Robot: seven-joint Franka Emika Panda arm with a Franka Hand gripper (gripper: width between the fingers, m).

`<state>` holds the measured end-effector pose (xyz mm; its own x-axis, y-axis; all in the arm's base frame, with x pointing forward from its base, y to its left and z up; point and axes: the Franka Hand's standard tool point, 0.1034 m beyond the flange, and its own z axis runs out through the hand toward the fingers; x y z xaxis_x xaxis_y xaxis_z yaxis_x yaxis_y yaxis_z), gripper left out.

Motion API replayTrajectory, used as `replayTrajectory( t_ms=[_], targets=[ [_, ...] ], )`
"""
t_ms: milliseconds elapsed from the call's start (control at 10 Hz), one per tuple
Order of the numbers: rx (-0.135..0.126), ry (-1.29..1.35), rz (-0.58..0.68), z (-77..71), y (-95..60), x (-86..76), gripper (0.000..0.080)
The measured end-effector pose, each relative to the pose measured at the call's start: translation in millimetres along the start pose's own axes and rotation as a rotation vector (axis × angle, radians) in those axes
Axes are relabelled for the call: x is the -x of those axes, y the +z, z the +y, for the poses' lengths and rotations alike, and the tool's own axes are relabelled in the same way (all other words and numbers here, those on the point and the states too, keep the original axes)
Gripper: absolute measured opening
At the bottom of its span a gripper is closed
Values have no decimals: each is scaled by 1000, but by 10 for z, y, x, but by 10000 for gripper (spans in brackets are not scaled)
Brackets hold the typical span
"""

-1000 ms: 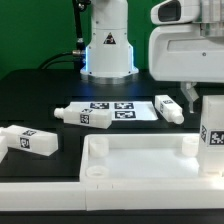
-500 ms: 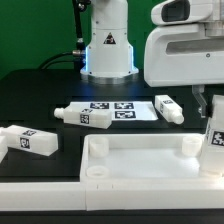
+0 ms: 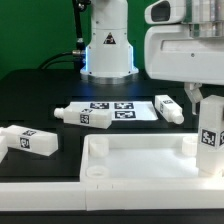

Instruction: Assemble desk

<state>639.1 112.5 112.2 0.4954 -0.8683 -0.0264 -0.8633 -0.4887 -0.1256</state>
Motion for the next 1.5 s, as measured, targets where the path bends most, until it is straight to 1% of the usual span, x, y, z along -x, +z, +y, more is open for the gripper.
replayTrajectory(
  t_ms=[100,200,300,400,500,600,700,800,900,1000,1100,1200,1300,1400,1500],
  targets=[
    [-11,180,-26,-3,5,-7,293],
    [-12,268,-30,1,13,20,294],
    [-11,293,-31,-22,14,75,294],
    [-12,290,-30,-15,13,55,294],
    [-12,219,-29,-12,17,56,376],
    [-18,35,-25,-10,27,66,376],
    [-28,-163,-16,-9,38,63,560],
    [-30,-312,-14,-5,34,43,622],
    [-29,-360,-11,-3,36,39,622],
    [-29,-424,-10,-1,36,35,644],
    [-29,-471,-10,0,36,32,648],
    [-23,-594,-7,1,29,21,648],
    [2,-808,0,-23,-23,-17,649],
    [9,-925,6,-61,-66,-47,649],
    [8,-910,7,-50,-47,-44,649]
  ],
)
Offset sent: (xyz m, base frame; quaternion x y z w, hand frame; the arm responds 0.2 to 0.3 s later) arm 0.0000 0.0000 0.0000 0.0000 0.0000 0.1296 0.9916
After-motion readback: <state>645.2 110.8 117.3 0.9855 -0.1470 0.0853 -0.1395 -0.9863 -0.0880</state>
